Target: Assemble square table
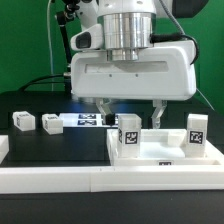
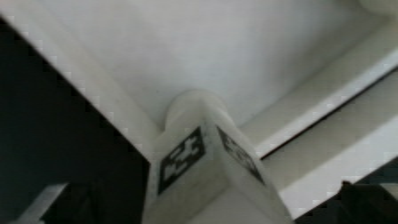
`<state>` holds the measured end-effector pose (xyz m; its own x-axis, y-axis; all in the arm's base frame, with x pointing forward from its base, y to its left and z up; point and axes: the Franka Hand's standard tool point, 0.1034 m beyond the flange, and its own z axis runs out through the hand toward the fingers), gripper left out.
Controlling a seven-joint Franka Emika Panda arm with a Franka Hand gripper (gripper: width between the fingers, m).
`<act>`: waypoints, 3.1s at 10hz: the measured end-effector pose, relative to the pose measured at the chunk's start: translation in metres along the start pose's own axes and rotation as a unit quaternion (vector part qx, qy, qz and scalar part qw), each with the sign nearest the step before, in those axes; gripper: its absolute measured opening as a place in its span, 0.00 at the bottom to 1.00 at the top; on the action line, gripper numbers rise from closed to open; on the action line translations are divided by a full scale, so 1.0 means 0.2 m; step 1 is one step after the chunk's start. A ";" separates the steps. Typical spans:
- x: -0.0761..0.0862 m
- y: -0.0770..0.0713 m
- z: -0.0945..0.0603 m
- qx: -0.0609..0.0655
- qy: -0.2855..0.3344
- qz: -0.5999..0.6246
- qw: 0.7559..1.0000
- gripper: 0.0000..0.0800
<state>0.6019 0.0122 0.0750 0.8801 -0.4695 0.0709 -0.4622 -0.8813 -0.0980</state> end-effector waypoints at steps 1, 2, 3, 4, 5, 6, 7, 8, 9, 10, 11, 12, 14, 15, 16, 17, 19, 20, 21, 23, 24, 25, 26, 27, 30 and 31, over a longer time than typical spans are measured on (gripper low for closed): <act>0.00 0.00 0.00 0.000 0.000 -0.045 0.999 0.81; 0.00 0.00 0.00 0.000 -0.001 -0.075 0.997 0.81; 0.00 0.00 0.01 -0.001 -0.001 -0.109 0.994 0.81; 0.00 0.00 0.01 -0.004 -0.001 -0.141 0.990 0.81; 0.00 0.00 0.01 -0.008 -0.001 -0.180 0.984 0.81; 0.00 0.00 0.01 -0.010 -0.001 -0.212 0.977 0.81; 0.00 0.00 0.01 -0.014 -0.001 -0.245 0.970 0.81; 0.00 0.00 0.01 -0.019 -0.002 -0.263 0.965 0.81; 0.00 0.01 0.01 -0.020 -0.001 -0.264 0.964 0.63; 0.00 0.01 0.01 -0.020 -0.002 -0.263 0.965 0.45; 0.00 0.01 0.01 -0.020 -0.001 -0.263 0.965 0.45; 0.00 0.01 0.01 -0.020 -0.001 -0.262 0.965 0.36; 0.00 0.01 0.01 -0.020 -0.001 -0.243 0.970 0.36; 0.00 0.01 0.01 -0.020 -0.001 -0.216 0.976 0.36; 0.00 0.01 0.01 -0.020 0.000 -0.148 0.989 0.36; 0.00 0.01 0.01 -0.021 0.002 -0.088 0.996 0.36; 0.01 0.02 0.01 -0.021 0.004 -0.002 1.000 0.36; 0.01 0.02 0.01 -0.018 0.004 0.040 0.999 0.36; 0.01 0.02 0.01 -0.015 0.003 0.085 0.996 0.36; 0.00 0.02 0.01 -0.014 0.005 0.195 0.981 0.36; 0.00 0.02 0.01 -0.015 0.006 0.240 0.971 0.36; 0.00 0.02 0.01 -0.014 0.006 0.282 0.959 0.36; -0.02 0.00 0.01 -0.021 -0.001 0.342 0.939 0.36; -0.01 0.00 0.01 -0.022 0.001 0.384 0.923 0.36; -0.01 0.01 0.01 -0.018 0.001 0.470 0.882 0.36; -0.01 0.01 0.01 -0.018 0.001 0.473 0.881 0.36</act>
Offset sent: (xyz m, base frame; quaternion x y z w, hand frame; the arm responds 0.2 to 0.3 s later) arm 0.0015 0.0058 -0.0018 -0.0110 -0.0061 -0.1791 0.9837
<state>0.5997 0.0120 0.0723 0.0998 -0.9947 -0.0249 -0.9918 -0.0974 -0.0828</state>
